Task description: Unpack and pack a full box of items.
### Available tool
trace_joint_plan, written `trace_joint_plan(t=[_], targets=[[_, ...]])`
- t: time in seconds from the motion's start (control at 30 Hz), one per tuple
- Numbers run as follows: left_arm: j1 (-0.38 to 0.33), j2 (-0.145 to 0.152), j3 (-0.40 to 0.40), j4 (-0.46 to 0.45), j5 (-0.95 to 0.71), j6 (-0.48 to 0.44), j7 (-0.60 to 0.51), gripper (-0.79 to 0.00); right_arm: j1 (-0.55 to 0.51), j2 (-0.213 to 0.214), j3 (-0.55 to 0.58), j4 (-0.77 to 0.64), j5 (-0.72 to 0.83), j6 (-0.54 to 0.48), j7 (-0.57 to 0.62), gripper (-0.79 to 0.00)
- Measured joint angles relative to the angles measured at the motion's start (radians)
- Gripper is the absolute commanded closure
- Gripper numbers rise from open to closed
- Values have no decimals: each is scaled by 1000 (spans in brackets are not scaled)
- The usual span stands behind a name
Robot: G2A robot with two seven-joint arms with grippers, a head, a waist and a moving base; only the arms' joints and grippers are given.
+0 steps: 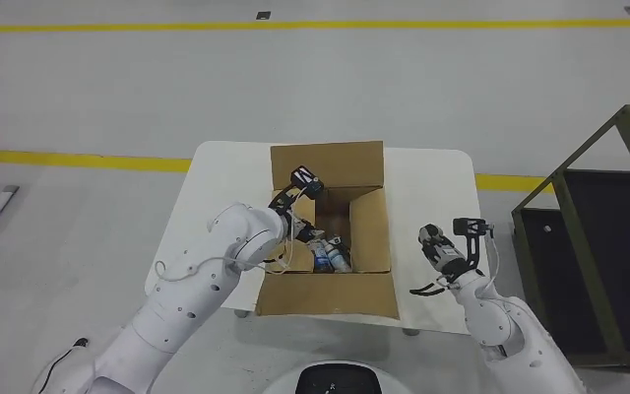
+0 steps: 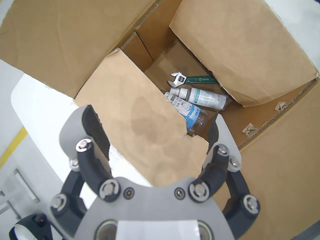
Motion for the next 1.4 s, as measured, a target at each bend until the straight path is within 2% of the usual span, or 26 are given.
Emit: trace_joint_plan(t=[0.33, 0.57, 0.77, 1.0, 1.4], targets=[[16, -6, 18, 12, 50, 28, 8, -785, 65, -26, -95, 101, 23, -49, -18, 0], [-21, -37, 74, 53, 91, 107, -69, -785, 78, -35, -115, 108, 30, -76, -31, 0], [-53, -61, 118, 110, 120, 106, -108, -785, 84, -42, -137, 109, 32, -108, -18, 0], [-77, -86, 134, 172, 123, 124, -98, -785, 86, -52, -163, 100, 39, -117, -20, 0], [-92, -113, 172, 253, 267, 131, -91, -785, 78, -59, -151, 83, 39, -109, -20, 0]])
